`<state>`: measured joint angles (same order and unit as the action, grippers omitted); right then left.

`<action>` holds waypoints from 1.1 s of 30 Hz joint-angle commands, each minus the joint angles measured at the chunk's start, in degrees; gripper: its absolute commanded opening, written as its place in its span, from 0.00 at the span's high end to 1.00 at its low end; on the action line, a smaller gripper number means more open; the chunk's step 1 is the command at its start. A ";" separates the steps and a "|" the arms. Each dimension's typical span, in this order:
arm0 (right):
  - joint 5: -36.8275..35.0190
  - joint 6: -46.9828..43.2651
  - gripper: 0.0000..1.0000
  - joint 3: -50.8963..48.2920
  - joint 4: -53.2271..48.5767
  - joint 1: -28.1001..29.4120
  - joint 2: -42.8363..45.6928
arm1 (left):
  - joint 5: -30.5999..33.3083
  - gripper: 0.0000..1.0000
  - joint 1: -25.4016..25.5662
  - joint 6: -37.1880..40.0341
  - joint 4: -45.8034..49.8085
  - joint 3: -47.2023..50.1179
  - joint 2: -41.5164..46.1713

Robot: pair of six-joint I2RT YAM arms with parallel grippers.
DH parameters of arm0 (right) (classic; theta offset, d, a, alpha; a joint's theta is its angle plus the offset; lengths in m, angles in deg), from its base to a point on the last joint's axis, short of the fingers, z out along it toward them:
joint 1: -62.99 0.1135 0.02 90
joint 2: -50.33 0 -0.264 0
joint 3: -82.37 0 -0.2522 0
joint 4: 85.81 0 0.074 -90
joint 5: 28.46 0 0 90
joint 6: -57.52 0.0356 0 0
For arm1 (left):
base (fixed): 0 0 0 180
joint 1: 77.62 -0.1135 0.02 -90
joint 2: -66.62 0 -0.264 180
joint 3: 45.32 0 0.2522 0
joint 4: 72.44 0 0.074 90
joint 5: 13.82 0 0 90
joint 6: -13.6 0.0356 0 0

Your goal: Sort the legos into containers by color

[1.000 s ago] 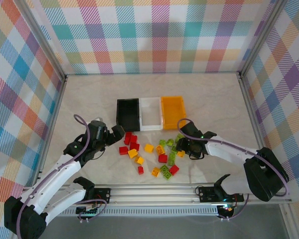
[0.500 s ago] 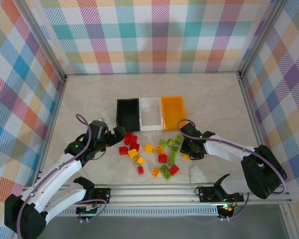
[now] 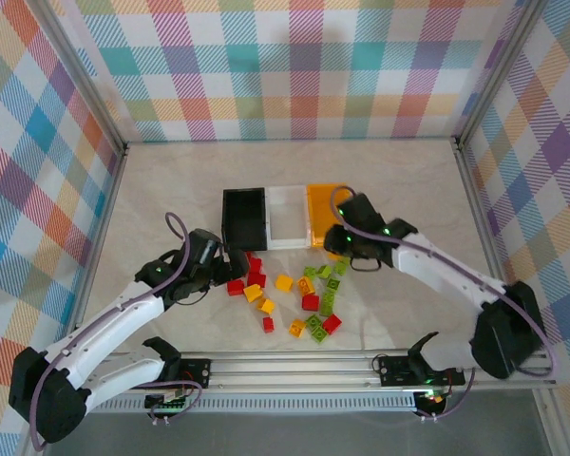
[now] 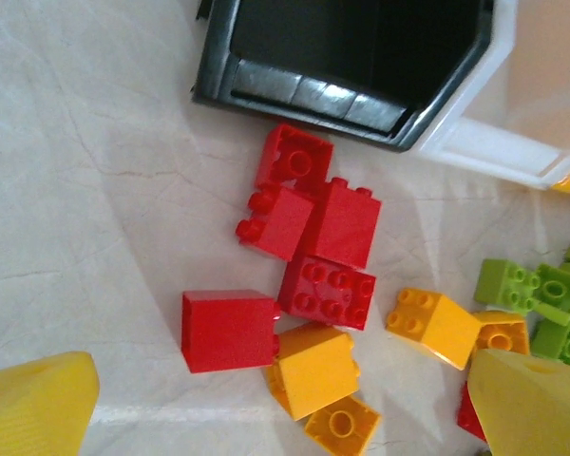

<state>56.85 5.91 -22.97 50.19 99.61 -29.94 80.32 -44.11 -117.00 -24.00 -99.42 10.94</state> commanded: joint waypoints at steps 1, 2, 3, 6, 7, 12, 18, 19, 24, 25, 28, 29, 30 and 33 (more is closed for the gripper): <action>6.51 -7.23 0.71 8.51 3.08 1.05 -9.42 | -1.15 0.02 0.45 1.83 2.50 -0.56 0.70; 6.78 -7.88 0.71 11.74 3.16 1.25 -11.99 | -1.36 0.02 0.41 1.92 2.71 -0.40 1.04; 7.05 -8.28 0.71 14.94 3.06 1.29 -14.88 | -1.50 0.02 0.41 2.04 3.12 -0.14 1.54; 7.34 -8.88 0.69 22.67 2.91 1.35 -22.13 | -1.82 0.03 0.41 2.19 4.25 0.89 2.84; 7.01 -9.11 0.69 25.07 2.63 1.33 -24.53 | -1.94 0.03 0.41 2.06 4.58 1.30 3.24; 4.02 -8.88 0.68 33.93 -0.40 1.34 -33.55 | -3.32 0.04 0.41 1.93 5.66 2.53 4.69; 3.08 -8.74 0.39 37.41 0.06 1.33 -36.06 | -6.74 0.03 0.56 2.92 5.24 3.42 4.79; 2.89 -8.79 0.35 37.25 0.24 1.34 -35.27 | -7.36 0.00 0.95 3.14 5.23 3.35 4.53; 2.22 -7.88 0.28 28.81 3.71 1.44 -26.56 | -6.14 0.03 8.13 2.83 5.84 2.63 1.64; 2.23 -7.27 0.27 25.65 5.00 1.44 -23.98 | -5.75 0.03 10.47 2.27 5.62 2.71 0.62; 1.95 -5.84 0.25 15.94 7.93 1.44 -16.77 | -4.08 0.05 18.73 0.82 4.37 2.59 -3.01; 1.71 -5.55 0.25 13.39 8.49 1.45 -14.65 | -3.51 0.05 21.21 0.45 3.96 2.42 -4.45; 1.48 -5.37 0.24 10.32 9.12 1.44 -12.28 | -3.03 0.05 23.87 0.11 3.43 2.24 -6.08; 0.73 -4.82 0.23 3.81 9.67 1.44 -6.74 | -1.95 0.05 28.98 -0.90 2.15 1.93 -11.03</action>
<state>58.47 -0.19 -15.14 57.66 100.64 -39.90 76.45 -18.01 -116.25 -21.03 -96.73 2.59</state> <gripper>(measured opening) 0.765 0.950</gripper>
